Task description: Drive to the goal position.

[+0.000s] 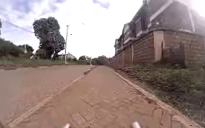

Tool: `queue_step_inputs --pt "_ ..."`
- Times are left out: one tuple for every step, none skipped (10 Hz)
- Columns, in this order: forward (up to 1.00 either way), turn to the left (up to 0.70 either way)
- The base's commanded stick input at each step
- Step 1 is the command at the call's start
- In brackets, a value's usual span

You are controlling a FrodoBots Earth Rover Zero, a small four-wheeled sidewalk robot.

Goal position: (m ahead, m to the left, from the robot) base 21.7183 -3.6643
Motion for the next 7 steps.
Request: queue_step_inputs --pt "0.5 0.0" --pt "0.5 0.0" --pt "0.5 0.0" --pt "0.5 0.0" --pt "0.5 0.0" --pt "0.5 0.0" --pt "0.5 0.0"
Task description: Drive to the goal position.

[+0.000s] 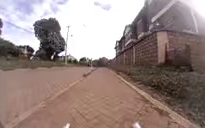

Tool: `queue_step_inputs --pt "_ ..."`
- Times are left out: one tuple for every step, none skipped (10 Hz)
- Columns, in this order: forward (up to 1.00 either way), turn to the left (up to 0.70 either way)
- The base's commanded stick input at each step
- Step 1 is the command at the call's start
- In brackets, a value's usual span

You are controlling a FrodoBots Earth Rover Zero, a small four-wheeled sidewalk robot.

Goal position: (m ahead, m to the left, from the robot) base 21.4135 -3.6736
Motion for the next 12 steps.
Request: queue_step_inputs --pt "0.5 0.0" --pt "0.5 0.0" --pt "0.5 0.0" --pt "0.5 0.0" --pt "0.5 0.0" --pt "0.5 0.0" --pt "0.5 0.0" --pt "0.5 0.0" --pt "0.5 0.0" --pt "0.5 0.0" --pt "0.5 0.0" --pt "0.5 0.0"
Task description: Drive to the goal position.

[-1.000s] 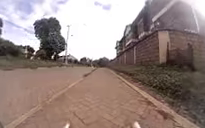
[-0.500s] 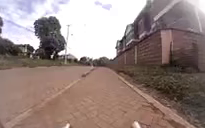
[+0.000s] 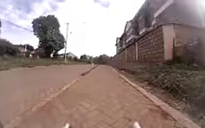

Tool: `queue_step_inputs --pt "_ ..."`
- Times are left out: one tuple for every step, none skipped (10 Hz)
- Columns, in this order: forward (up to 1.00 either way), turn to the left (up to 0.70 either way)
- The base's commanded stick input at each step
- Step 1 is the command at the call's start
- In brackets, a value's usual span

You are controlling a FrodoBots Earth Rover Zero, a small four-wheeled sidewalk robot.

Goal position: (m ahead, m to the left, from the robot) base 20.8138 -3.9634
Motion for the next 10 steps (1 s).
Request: queue_step_inputs --pt "0.5 0.0" --pt "0.5 0.0" --pt "0.5 0.0" --pt "0.5 0.0" --pt "0.5 0.0" --pt "0.5 0.0" --pt "0.5 0.0" --pt "0.5 0.0" --pt "0.5 0.0" --pt "0.5 -0.25"
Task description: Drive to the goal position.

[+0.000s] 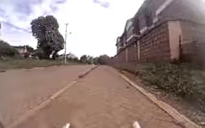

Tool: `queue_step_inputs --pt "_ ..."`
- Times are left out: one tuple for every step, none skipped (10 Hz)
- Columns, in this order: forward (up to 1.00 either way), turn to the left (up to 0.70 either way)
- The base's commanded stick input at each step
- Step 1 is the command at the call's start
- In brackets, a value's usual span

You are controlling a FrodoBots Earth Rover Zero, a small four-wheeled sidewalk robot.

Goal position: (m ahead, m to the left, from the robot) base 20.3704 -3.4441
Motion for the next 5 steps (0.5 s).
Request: queue_step_inputs --pt "0.5 -0.5" --pt "0.5 -0.5" --pt "0.5 -0.38" --pt "0.5 -0.13" --pt "0.5 0.0"
